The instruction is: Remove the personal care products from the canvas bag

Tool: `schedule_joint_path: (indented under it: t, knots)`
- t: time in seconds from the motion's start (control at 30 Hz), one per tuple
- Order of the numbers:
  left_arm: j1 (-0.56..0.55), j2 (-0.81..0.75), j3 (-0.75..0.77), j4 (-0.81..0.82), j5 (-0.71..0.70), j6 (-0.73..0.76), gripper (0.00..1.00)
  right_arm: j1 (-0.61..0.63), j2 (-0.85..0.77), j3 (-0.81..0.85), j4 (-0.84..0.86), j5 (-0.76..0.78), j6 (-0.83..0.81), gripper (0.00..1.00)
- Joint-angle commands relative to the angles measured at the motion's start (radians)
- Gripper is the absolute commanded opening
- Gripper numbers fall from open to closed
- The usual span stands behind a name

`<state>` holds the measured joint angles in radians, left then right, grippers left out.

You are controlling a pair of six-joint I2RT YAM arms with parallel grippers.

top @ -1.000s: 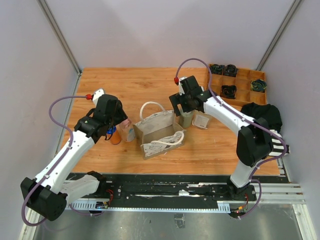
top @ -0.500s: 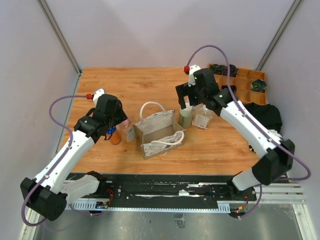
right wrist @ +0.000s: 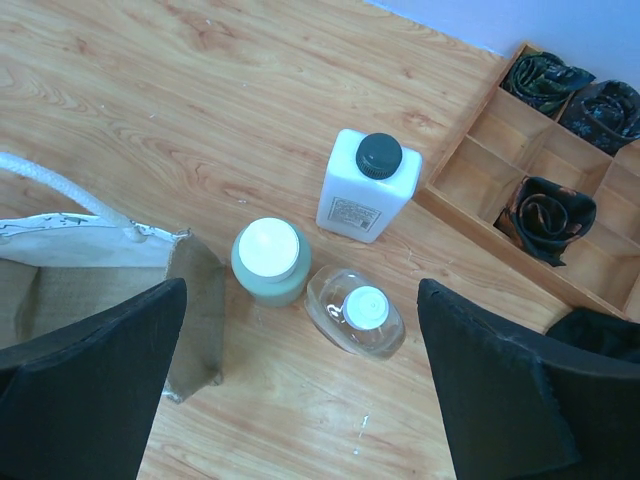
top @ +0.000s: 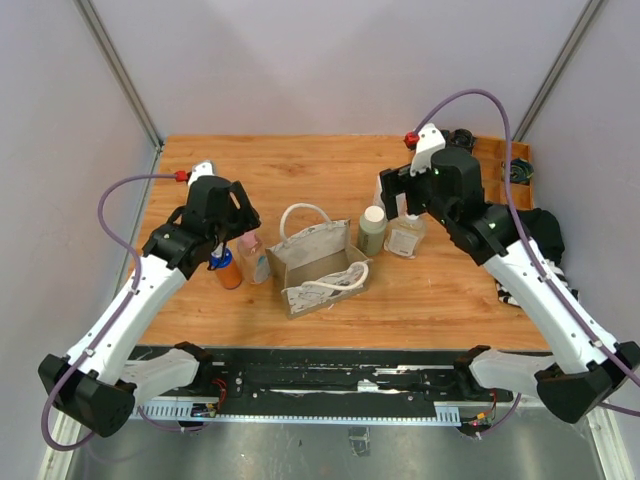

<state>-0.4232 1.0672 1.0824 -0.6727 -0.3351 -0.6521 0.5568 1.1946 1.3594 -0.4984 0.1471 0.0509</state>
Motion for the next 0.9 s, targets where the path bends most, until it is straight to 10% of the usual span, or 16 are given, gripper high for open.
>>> schedule_joint_path:
  t: [0.0, 0.87]
  knots:
    - [-0.012, -0.009, 0.063, 0.056, 0.037, 0.049, 0.76, 0.019, -0.055, 0.005, -0.046, -0.014, -0.003, 0.99]
    - [-0.192, 0.059, 0.176, 0.019, -0.043, 0.064, 0.96, 0.029, 0.047, -0.066, -0.087, -0.086, 0.105, 0.99]
